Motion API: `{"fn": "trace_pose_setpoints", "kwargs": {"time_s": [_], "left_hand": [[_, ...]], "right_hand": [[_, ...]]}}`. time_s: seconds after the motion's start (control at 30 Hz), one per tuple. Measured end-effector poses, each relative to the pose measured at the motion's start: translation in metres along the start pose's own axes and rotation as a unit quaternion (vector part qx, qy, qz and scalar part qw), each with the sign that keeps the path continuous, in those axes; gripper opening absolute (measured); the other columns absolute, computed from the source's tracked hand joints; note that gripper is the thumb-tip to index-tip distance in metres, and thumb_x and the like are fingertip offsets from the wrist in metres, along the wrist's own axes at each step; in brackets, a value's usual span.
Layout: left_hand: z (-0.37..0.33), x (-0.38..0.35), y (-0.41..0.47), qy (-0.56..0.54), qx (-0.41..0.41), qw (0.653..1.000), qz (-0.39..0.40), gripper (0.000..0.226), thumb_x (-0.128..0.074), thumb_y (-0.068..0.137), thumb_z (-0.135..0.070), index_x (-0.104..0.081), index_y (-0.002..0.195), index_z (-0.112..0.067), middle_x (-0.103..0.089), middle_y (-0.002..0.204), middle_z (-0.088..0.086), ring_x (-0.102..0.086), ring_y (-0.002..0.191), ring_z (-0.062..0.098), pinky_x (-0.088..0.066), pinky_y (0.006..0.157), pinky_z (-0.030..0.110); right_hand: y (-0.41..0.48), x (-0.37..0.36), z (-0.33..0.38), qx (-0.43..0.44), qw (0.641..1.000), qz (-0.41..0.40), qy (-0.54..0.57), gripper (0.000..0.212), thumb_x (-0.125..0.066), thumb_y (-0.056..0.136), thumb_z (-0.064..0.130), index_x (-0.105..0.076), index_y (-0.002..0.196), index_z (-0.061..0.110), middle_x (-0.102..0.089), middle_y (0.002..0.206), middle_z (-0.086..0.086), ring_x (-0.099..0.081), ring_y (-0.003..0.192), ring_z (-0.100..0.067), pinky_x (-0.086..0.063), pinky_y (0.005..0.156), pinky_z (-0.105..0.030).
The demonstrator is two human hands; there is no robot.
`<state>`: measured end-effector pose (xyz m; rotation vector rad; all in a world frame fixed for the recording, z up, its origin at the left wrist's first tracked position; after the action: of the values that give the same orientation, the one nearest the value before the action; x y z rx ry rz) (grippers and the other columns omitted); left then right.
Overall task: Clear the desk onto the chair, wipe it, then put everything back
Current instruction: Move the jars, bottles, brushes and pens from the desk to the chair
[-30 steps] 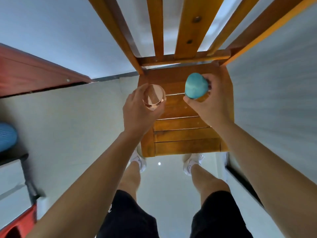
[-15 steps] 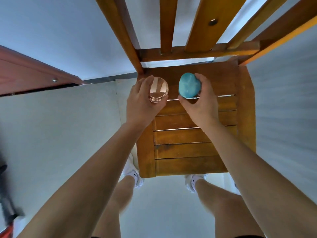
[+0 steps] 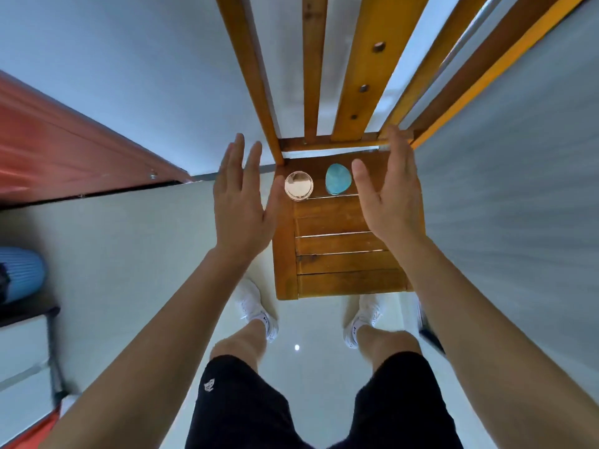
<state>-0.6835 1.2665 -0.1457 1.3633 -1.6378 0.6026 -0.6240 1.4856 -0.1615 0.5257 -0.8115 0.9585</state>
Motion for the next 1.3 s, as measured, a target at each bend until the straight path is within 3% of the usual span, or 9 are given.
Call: {"fn": "trace_pose_setpoints", "kwargs": {"time_s": [0.07, 0.13, 0.3, 0.37, 0.47, 0.67, 1.0, 1.2, 1.3], "left_hand": [[-0.027, 0.060, 0.009, -0.007, -0.021, 0.999, -0.041, 0.059, -0.042, 0.102, -0.046, -0.042, 0.148, -0.010, -0.031, 0.159, 0.016, -0.028, 0.148, 0.033, -0.030, 0.116, 0.057], [-0.052, 0.117, 0.019, -0.007, -0.046, 0.995, -0.092, 0.055, -0.045, 0.103, -0.039, -0.042, 0.147, -0.006, -0.033, 0.157, 0.021, -0.029, 0.147, 0.036, -0.031, 0.114, 0.058], [-0.100, 0.237, 0.024, 0.035, -0.096, 0.972, -0.213, 0.053, -0.049, 0.103, -0.027, -0.041, 0.142, 0.007, -0.034, 0.151, 0.032, -0.032, 0.143, 0.045, -0.030, 0.112, 0.060], [-0.106, 0.275, 0.015, 0.072, -0.088, 0.964, -0.242, 0.054, -0.049, 0.103, -0.028, -0.041, 0.143, 0.007, -0.034, 0.152, 0.032, -0.032, 0.143, 0.045, -0.031, 0.113, 0.058], [-0.101, 0.323, -0.010, 0.118, -0.050, 0.959, -0.254, 0.057, -0.045, 0.105, -0.035, -0.038, 0.148, 0.002, -0.029, 0.156, 0.028, -0.026, 0.147, 0.042, -0.025, 0.118, 0.051], [-0.038, 0.433, -0.088, 0.201, 0.058, 0.932, -0.295, 0.061, -0.043, 0.104, -0.044, -0.037, 0.151, -0.005, -0.024, 0.160, 0.022, -0.022, 0.149, 0.038, -0.026, 0.116, 0.053], [0.154, 0.638, -0.343, 0.309, 0.236, 0.855, -0.342, 0.065, -0.039, 0.103, -0.050, -0.035, 0.151, -0.007, -0.023, 0.161, 0.020, -0.021, 0.149, 0.036, -0.024, 0.116, 0.050], [0.235, 0.704, -0.454, 0.321, 0.367, 0.794, -0.363, 0.065, -0.037, 0.102, -0.051, -0.027, 0.154, -0.013, -0.018, 0.163, 0.014, -0.016, 0.151, 0.031, -0.025, 0.116, 0.056], [0.270, 0.719, -0.478, 0.313, 0.413, 0.772, -0.368, 0.065, -0.039, 0.101, -0.051, -0.029, 0.153, -0.013, -0.019, 0.163, 0.014, -0.017, 0.151, 0.032, -0.025, 0.115, 0.056]], "right_hand": [[0.012, 0.053, 0.037, 0.028, 0.999, -0.036, 0.022, 0.069, -0.037, 0.100, 0.064, -0.028, 0.155, 0.025, -0.031, 0.162, 0.000, -0.034, 0.147, -0.022, -0.046, 0.109, -0.048], [0.025, 0.104, 0.074, 0.068, 0.993, -0.090, 0.034, 0.066, -0.038, 0.101, 0.059, -0.031, 0.155, 0.021, -0.032, 0.161, -0.003, -0.032, 0.148, -0.022, -0.041, 0.113, -0.046], [0.047, 0.198, 0.161, 0.211, 0.964, -0.150, 0.054, 0.063, -0.038, 0.105, 0.050, -0.031, 0.154, 0.011, -0.032, 0.161, -0.010, -0.028, 0.148, -0.022, -0.008, 0.118, -0.013], [0.045, 0.216, 0.194, 0.261, 0.953, -0.142, 0.064, 0.063, -0.037, 0.105, 0.048, -0.033, 0.153, 0.009, -0.032, 0.161, -0.012, -0.028, 0.148, -0.023, -0.012, 0.120, -0.018], [0.026, 0.221, 0.247, 0.314, 0.943, -0.100, 0.057, 0.066, -0.033, 0.104, 0.053, -0.030, 0.155, 0.011, -0.027, 0.163, -0.012, -0.025, 0.150, -0.024, -0.025, 0.122, -0.041], [-0.051, 0.191, 0.371, 0.401, 0.912, -0.045, 0.069, 0.066, -0.039, 0.103, 0.054, -0.025, 0.158, 0.020, -0.019, 0.166, -0.006, -0.020, 0.152, -0.023, -0.023, 0.121, -0.051], [-0.281, 0.052, 0.648, 0.551, 0.810, 0.025, 0.200, 0.062, -0.048, 0.102, 0.048, -0.033, 0.155, 0.018, -0.029, 0.162, -0.011, -0.029, 0.148, -0.022, -0.033, 0.117, -0.041], [-0.399, -0.019, 0.758, 0.633, 0.739, 0.102, 0.206, 0.066, -0.048, 0.100, 0.050, -0.031, 0.156, 0.018, -0.027, 0.162, -0.014, -0.029, 0.148, -0.030, -0.033, 0.115, -0.049], [-0.426, -0.054, 0.795, 0.649, 0.722, 0.122, 0.205, 0.067, -0.046, 0.100, 0.052, -0.026, 0.157, 0.023, -0.025, 0.163, -0.012, -0.024, 0.149, -0.025, -0.024, 0.118, -0.038]]}}
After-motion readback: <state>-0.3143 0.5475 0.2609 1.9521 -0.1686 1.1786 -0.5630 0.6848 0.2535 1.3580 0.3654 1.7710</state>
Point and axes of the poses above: each hand's wrist, its own y-axis towards the middle knuckle, its own x-axis out of the back of the hand, z = x × y, the point moved 4 cm from there along y, towards the middle knuckle
